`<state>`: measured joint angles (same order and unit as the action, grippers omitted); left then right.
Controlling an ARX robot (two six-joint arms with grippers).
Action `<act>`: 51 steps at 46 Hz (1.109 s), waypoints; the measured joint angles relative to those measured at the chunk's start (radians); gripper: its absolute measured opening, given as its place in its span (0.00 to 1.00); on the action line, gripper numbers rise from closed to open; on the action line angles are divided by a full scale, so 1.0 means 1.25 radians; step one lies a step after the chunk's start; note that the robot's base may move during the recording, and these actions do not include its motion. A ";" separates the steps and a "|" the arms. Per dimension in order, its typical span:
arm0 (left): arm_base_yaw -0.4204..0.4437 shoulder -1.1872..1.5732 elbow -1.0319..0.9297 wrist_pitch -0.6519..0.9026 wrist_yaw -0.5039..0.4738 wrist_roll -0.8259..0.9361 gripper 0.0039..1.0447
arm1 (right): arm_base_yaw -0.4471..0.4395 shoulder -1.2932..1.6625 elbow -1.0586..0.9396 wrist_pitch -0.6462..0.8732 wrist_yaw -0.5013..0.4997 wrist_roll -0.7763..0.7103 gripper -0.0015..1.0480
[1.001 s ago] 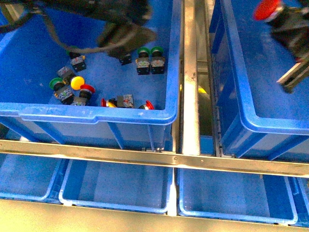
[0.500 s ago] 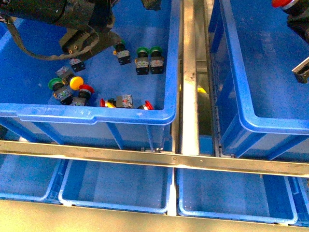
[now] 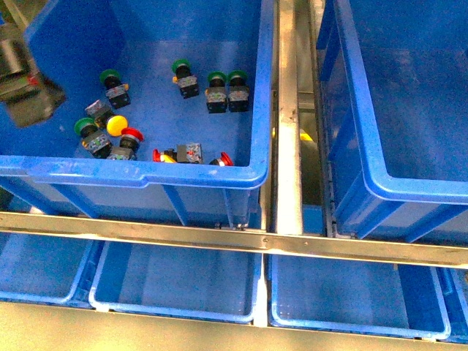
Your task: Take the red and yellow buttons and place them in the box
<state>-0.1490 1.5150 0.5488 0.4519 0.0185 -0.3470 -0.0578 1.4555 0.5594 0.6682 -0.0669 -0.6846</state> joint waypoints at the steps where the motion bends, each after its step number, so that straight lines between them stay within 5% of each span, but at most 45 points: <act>1: 0.005 -0.009 -0.010 -0.001 0.001 0.000 0.92 | -0.002 -0.005 0.000 -0.003 0.000 0.004 0.31; 9: 0.045 -0.081 -0.142 0.045 -0.020 0.036 0.89 | -0.015 -0.079 -0.002 -0.077 0.020 0.055 0.31; 19: 0.008 -0.057 -0.371 0.530 -0.139 0.203 0.53 | 0.009 -0.192 -0.027 -0.182 0.051 0.085 0.31; 23: -0.019 -0.139 -0.417 0.626 -0.159 0.231 0.43 | 0.017 -0.217 -0.034 -0.216 0.054 0.094 0.31; 35: 0.013 -0.399 -0.426 0.450 -0.118 0.262 0.02 | 0.031 -0.280 -0.038 -0.267 0.062 0.107 0.31; 51: 0.113 -0.698 -0.425 0.138 -0.023 0.269 0.02 | 0.032 -0.298 -0.038 -0.291 0.081 0.113 0.31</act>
<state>-0.0074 0.6422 0.0177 0.6243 -0.0101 -0.0113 -0.0174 1.0828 0.5125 0.3046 0.0349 -0.5438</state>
